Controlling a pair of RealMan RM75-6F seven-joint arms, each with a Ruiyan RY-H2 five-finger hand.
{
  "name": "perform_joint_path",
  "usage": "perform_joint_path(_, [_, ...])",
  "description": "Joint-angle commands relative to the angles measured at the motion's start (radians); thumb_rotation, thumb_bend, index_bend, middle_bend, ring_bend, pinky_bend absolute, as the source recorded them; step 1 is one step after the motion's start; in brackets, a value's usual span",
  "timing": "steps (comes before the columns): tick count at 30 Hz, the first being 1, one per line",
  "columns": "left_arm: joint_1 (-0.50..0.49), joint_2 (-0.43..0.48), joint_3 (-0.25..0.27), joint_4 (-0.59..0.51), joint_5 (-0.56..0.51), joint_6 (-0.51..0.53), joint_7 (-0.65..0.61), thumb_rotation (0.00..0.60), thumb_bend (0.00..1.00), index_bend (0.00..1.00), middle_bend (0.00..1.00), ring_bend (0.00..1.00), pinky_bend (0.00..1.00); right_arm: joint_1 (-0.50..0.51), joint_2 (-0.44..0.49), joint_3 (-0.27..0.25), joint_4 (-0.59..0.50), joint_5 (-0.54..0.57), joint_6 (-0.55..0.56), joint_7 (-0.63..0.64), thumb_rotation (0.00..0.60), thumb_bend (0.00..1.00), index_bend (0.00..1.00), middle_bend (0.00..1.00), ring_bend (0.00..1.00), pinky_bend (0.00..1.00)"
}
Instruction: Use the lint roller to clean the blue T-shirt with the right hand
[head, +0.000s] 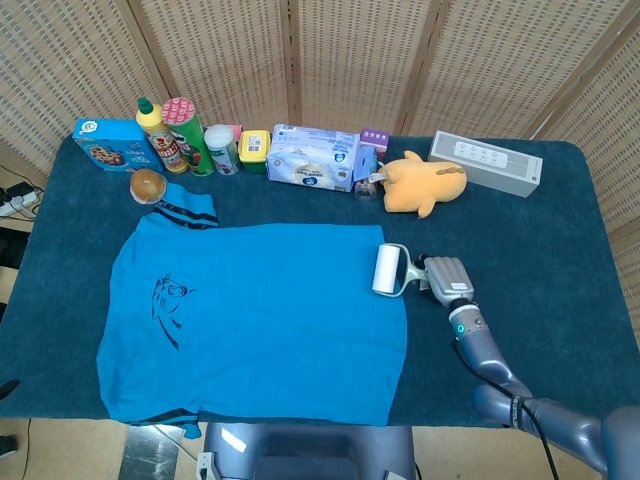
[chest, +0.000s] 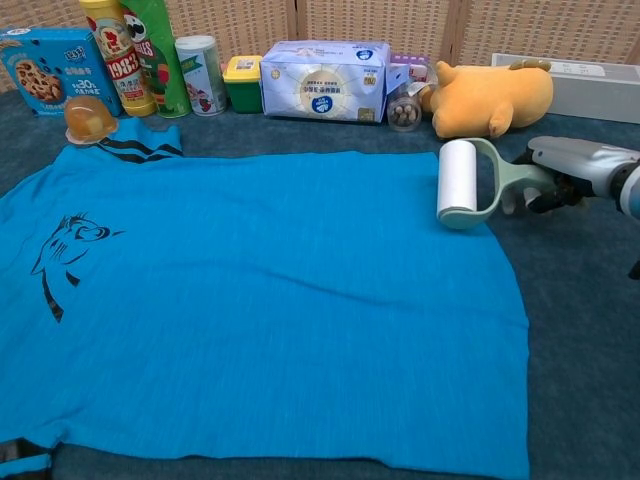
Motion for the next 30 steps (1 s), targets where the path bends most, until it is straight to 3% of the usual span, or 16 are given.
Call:
perform_joint_path(1, [0.000, 0.000, 0.001, 0.000, 0.003, -0.001, 0.001, 0.600, 0.08, 0.00, 0.00, 0.00, 0.00, -0.005, 0.012, 0.000, -0.012, -0.014, -0.007, 0.024, 0.600, 1.00, 0.57, 0.74, 0.64, 0.96])
perform_joint_path(7, [0.000, -0.002, 0.002, -0.002, 0.006, -0.002, 0.008, 0.600, 0.08, 0.00, 0.00, 0.00, 0.01, 0.005, 0.093, 0.021, -0.082, 0.001, -0.065, 0.055, 0.600, 1.00, 0.58, 0.69, 0.62, 0.96])
perform_joint_path(18, [0.001, -0.002, 0.005, -0.001, 0.014, -0.003, 0.005, 0.600, 0.08, 0.00, 0.00, 0.00, 0.01, 0.042, 0.244, 0.040, -0.218, 0.078, -0.163, 0.034, 0.600, 1.00, 0.55, 0.69, 0.63, 0.96])
perform_joint_path(20, [0.000, -0.002, 0.007, -0.001, 0.019, -0.008, 0.009, 0.600, 0.08, 0.00, 0.00, 0.00, 0.00, 0.084, 0.321, 0.044, -0.289, 0.144, -0.270, 0.030, 0.600, 1.00, 0.55, 0.69, 0.63, 0.97])
perform_joint_path(24, [-0.001, -0.002, 0.008, -0.002, 0.023, -0.010, 0.012, 0.600, 0.08, 0.00, 0.00, 0.00, 0.00, 0.167, 0.401, 0.029, -0.357, 0.241, -0.382, 0.011, 0.600, 1.00, 0.55, 0.70, 0.65, 0.98])
perform_joint_path(30, [0.001, -0.001, 0.010, 0.001, 0.029, -0.008, 0.006, 0.600, 0.08, 0.00, 0.00, 0.00, 0.00, 0.268, 0.425, -0.010, -0.417, 0.332, -0.365, -0.033, 0.600, 1.00, 0.57, 0.70, 0.67, 1.00])
